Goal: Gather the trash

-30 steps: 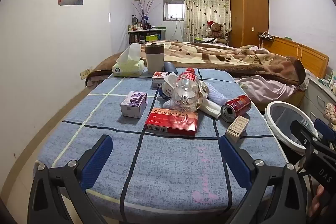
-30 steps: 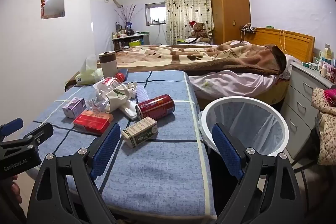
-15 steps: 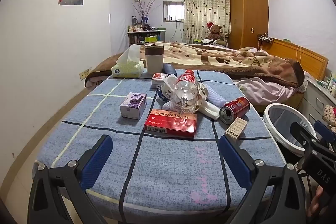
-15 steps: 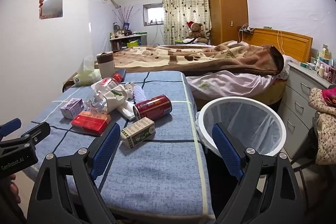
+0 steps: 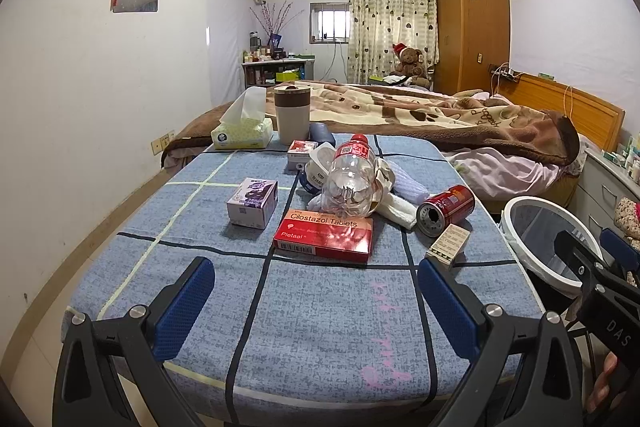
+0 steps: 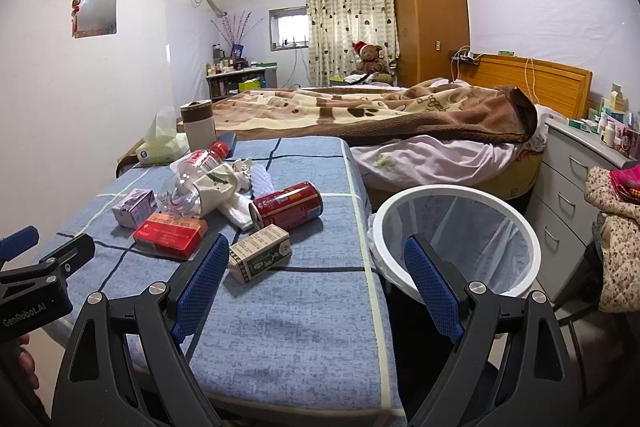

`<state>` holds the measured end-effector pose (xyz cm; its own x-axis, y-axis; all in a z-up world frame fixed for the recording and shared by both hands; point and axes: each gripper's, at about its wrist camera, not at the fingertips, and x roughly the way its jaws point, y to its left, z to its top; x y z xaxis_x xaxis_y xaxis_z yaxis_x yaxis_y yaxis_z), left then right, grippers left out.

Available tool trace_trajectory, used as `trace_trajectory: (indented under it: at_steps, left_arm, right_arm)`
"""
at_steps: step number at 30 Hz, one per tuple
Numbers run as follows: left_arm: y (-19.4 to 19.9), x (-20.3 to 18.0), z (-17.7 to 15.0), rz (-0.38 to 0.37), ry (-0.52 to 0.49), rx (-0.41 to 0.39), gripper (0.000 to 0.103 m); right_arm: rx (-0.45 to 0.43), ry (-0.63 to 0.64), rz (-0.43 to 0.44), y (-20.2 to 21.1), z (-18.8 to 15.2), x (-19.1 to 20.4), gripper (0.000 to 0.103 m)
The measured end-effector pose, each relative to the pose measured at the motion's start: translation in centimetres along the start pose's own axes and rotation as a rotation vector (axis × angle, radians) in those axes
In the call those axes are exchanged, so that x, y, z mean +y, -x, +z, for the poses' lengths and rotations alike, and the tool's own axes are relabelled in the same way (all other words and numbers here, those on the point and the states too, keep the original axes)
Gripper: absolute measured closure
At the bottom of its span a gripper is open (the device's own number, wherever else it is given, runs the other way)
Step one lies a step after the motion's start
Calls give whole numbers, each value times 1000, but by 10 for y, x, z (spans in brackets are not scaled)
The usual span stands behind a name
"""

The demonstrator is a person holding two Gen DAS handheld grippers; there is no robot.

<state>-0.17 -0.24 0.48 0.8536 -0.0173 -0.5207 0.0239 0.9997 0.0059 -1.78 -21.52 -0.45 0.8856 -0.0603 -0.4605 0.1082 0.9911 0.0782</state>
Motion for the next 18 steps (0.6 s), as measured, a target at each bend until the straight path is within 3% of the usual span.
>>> trace_trajectory:
  at_steps: [18]
  left_arm:
    - [-2,2,-1,3,6,-1,0]
  right_arm:
    - [0,2,-6,0,0,1,12]
